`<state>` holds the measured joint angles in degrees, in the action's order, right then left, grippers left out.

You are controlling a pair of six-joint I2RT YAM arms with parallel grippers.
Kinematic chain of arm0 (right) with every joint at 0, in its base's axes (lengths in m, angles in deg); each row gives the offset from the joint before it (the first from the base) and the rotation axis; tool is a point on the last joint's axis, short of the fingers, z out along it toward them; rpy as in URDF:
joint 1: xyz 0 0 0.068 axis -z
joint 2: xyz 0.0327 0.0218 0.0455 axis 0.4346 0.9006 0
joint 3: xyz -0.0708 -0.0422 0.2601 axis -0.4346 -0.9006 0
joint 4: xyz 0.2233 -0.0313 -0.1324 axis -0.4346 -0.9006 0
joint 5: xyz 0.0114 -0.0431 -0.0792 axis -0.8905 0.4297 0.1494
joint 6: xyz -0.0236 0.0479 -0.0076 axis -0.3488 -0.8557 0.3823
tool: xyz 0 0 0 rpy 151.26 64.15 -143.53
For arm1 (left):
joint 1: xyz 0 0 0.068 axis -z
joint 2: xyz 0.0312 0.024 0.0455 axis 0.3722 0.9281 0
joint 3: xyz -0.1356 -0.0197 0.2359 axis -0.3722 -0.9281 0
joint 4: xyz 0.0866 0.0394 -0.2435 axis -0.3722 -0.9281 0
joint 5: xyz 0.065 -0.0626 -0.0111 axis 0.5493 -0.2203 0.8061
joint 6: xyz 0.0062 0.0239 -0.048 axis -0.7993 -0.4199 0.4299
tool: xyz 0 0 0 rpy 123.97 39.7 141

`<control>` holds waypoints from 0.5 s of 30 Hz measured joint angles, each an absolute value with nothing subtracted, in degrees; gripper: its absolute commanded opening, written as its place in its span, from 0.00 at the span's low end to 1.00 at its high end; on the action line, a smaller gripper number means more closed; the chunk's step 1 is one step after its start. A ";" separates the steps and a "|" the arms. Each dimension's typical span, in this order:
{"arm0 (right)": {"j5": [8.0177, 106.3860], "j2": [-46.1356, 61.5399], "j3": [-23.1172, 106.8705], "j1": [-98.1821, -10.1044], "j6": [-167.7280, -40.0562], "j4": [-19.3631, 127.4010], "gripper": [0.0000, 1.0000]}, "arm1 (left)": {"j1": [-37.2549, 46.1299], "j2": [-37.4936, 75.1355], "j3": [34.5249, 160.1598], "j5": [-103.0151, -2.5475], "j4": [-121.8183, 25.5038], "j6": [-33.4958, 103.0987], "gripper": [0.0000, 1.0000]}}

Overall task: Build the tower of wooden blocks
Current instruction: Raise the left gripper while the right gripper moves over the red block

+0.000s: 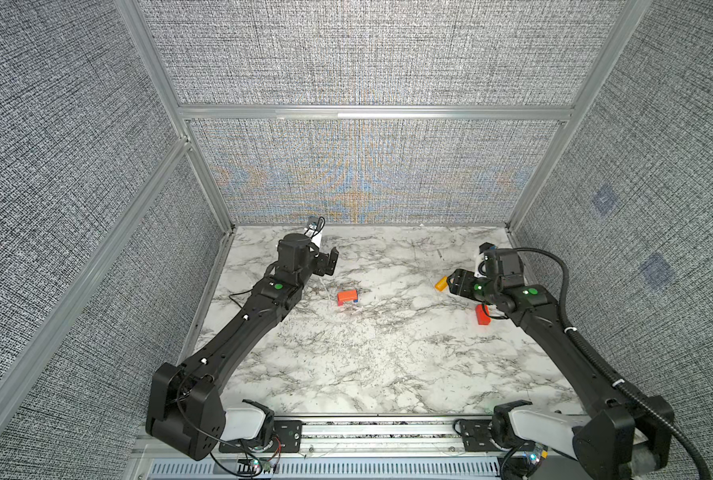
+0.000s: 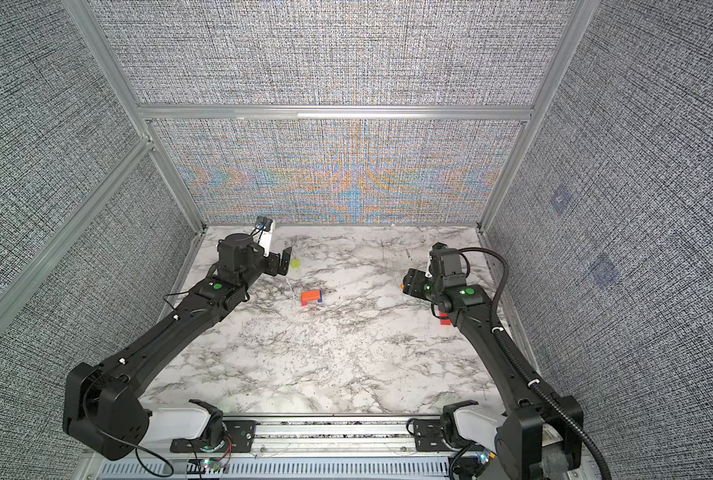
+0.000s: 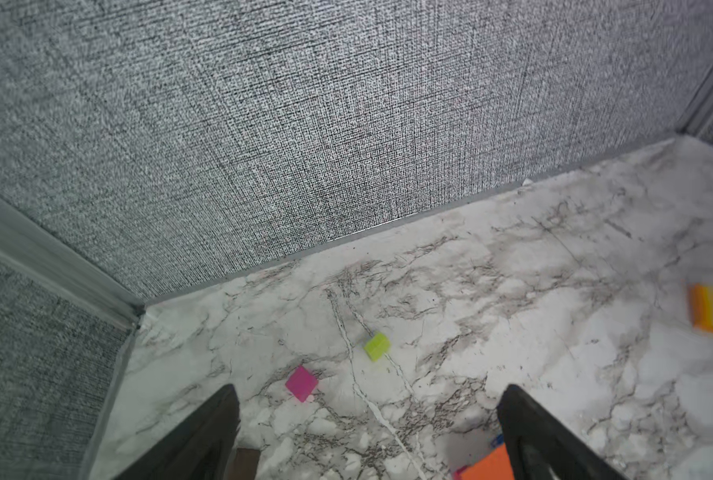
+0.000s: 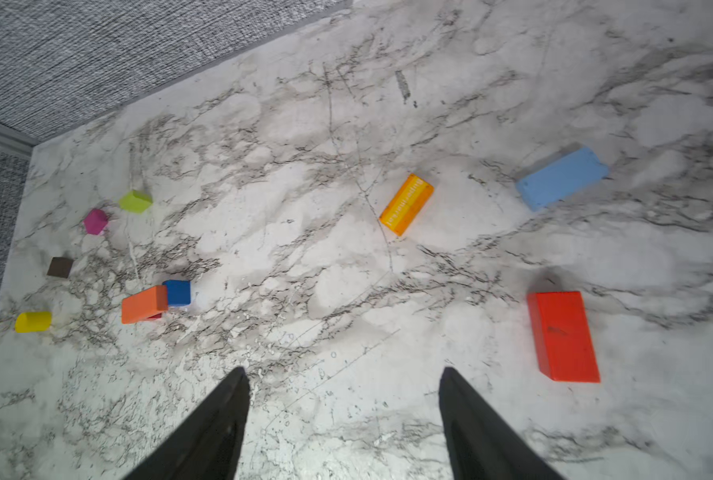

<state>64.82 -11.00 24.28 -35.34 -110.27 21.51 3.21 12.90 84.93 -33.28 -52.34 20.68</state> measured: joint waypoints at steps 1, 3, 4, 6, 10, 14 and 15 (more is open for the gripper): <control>65.08 -10.41 24.55 -34.27 -110.22 20.13 0.71 | 3.23 12.71 83.82 -33.06 -51.34 23.67 0.99; 65.52 -8.97 25.16 -32.44 -109.68 17.55 0.70 | 3.23 12.60 81.72 -33.08 -49.74 29.16 0.99; 65.80 -8.24 25.55 -31.72 -109.28 16.31 0.70 | 3.23 12.66 81.11 -33.19 -49.48 31.63 0.99; 66.24 -7.00 25.77 -30.58 -108.28 14.73 0.69 | 3.19 12.86 80.54 -34.42 -48.58 35.34 0.99; 66.57 -5.16 25.75 -28.44 -106.40 12.22 0.69 | 3.19 14.41 78.68 -36.38 -44.74 40.22 0.99; 66.81 -3.33 25.05 -26.34 -105.57 11.76 0.70 | 3.19 17.84 75.97 -37.85 -41.87 43.93 0.99; 66.96 -2.71 24.89 -25.79 -105.52 11.76 0.70 | 3.19 18.72 75.30 -38.09 -41.22 44.41 0.99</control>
